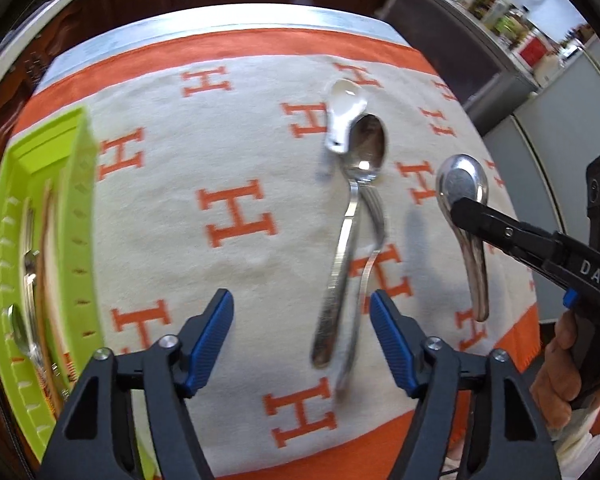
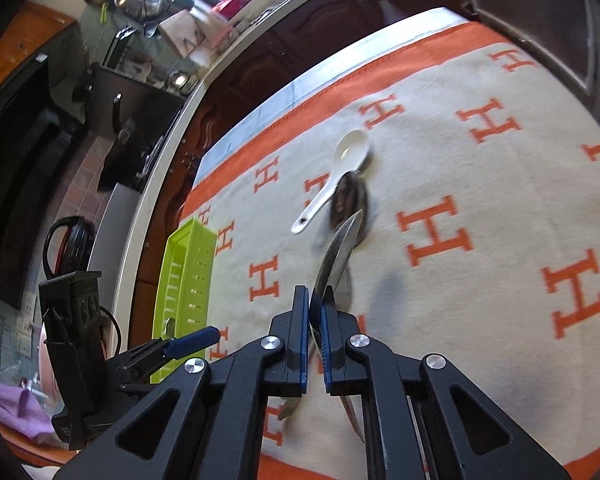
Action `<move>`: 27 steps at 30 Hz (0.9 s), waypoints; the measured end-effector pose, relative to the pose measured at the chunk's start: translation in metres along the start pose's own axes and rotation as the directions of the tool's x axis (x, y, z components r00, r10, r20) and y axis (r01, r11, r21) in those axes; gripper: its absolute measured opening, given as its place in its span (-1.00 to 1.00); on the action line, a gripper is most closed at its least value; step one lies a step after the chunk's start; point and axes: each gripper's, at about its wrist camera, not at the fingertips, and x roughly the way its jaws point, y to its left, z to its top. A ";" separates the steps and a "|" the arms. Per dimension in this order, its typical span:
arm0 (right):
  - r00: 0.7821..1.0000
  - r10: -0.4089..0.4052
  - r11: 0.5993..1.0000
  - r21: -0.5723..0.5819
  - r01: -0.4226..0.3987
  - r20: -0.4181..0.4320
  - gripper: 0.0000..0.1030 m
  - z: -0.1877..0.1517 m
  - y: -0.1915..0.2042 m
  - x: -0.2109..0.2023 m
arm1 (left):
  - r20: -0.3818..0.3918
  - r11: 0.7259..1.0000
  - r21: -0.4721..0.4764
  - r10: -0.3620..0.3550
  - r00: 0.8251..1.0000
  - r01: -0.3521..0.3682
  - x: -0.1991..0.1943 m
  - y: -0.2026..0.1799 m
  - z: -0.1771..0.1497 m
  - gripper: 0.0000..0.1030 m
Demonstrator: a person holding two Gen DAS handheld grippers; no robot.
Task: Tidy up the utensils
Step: 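Grasp the metal fork with the left tool while the right tool holds the spoon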
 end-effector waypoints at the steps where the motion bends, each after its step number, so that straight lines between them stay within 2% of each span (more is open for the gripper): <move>1: 1.000 -0.005 1.000 0.010 0.005 0.009 -0.89 0.001 -0.005 -0.004 | -0.012 1.000 0.022 -0.017 1.000 0.017 0.004 -0.007 0.005 0.14; 7: 0.999 -0.016 0.998 0.060 0.014 0.032 -0.89 0.000 -0.032 -0.021 | -0.044 0.990 0.139 -0.005 0.999 0.011 0.025 -0.041 0.020 -0.20; 15: 0.999 -0.014 0.994 0.112 0.009 0.040 -0.89 -0.009 -0.060 -0.027 | -0.097 0.982 0.190 0.000 0.995 0.018 0.053 -0.061 0.033 -0.66; 27: 0.999 -0.002 0.989 0.151 -0.003 0.037 -0.89 -0.012 -0.076 -0.022 | -0.099 0.980 0.197 0.024 0.995 -0.004 0.071 -0.072 0.049 -0.75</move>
